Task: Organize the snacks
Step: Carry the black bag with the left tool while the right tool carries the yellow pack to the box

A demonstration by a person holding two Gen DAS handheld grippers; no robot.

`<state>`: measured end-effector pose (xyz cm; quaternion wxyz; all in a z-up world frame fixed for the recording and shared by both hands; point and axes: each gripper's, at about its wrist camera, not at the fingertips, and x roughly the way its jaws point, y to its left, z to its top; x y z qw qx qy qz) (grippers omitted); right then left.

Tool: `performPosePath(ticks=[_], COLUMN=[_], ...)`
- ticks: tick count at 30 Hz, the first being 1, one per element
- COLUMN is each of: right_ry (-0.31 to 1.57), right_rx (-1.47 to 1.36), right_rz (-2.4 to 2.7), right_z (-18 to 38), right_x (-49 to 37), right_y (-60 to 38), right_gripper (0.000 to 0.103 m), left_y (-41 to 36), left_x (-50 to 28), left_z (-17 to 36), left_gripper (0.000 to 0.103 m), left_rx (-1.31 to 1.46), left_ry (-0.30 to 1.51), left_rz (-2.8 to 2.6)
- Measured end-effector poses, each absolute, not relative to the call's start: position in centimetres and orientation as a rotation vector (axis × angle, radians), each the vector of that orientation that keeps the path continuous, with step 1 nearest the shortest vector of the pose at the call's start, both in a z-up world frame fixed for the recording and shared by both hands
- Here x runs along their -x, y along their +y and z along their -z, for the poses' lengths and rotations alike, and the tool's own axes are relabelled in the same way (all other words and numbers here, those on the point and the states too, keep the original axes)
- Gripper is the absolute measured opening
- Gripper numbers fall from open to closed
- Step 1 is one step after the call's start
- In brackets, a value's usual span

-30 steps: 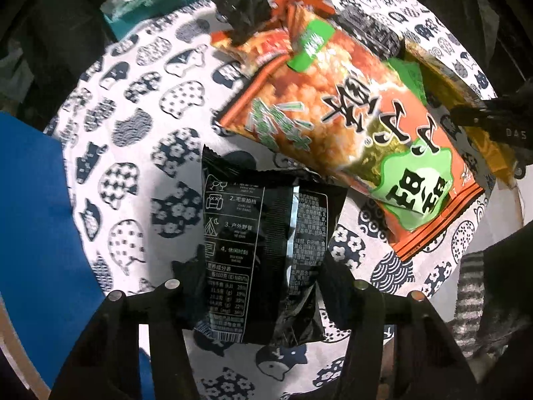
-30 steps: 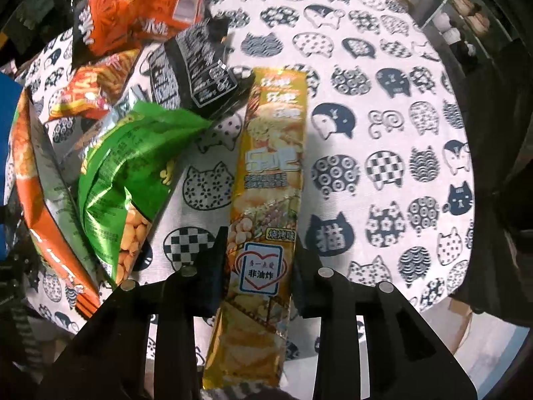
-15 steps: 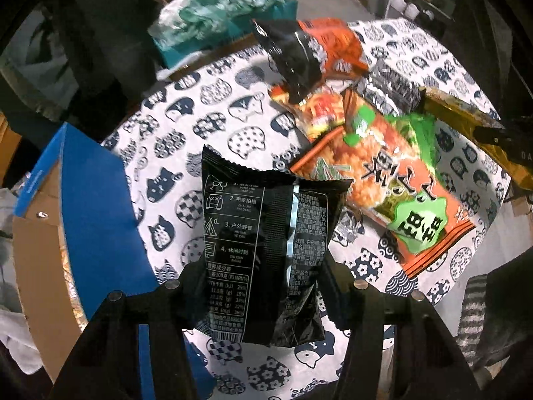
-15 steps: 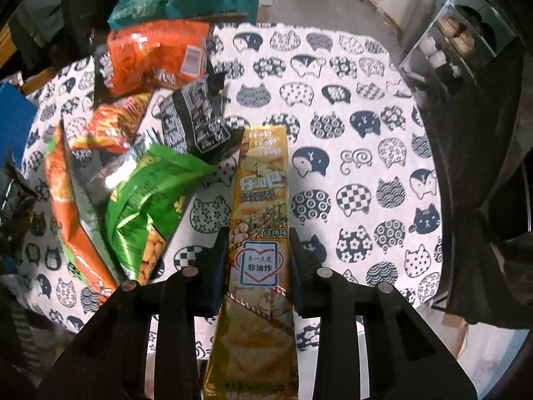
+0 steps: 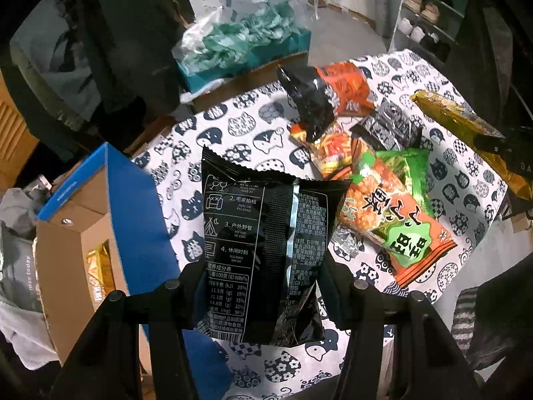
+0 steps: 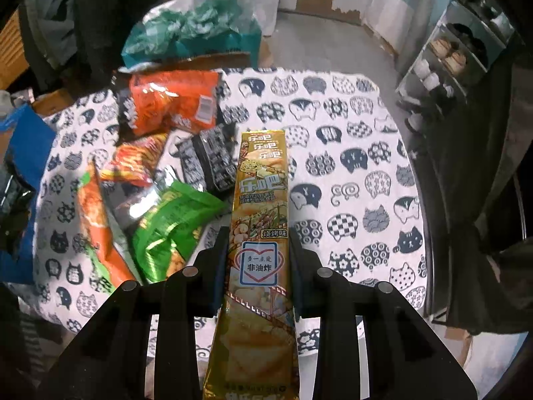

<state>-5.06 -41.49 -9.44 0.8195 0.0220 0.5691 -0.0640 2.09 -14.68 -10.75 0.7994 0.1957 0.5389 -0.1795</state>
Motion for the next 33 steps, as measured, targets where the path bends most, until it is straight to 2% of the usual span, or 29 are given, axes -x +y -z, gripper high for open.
performPosePath(ticks=[16,33], right_ry=[1.081,1.037], right_rx=[-0.013,0.047], right_rz=[-0.010,-0.211], right_z=[4.1,0.8], right_x=[3.3,0.1], right_y=[-35.9,-25.1], right_gripper=[0.029,0.029], left_y=[-11.6,-4.6], left_x=[-1.9,-2.5], left_z=[5.9,3.9], left_gripper=[0.057,0.057], left_rx=[-0.419,-0.343], left_ry=[1.052,1.023], left_rz=[0.329,0.216])
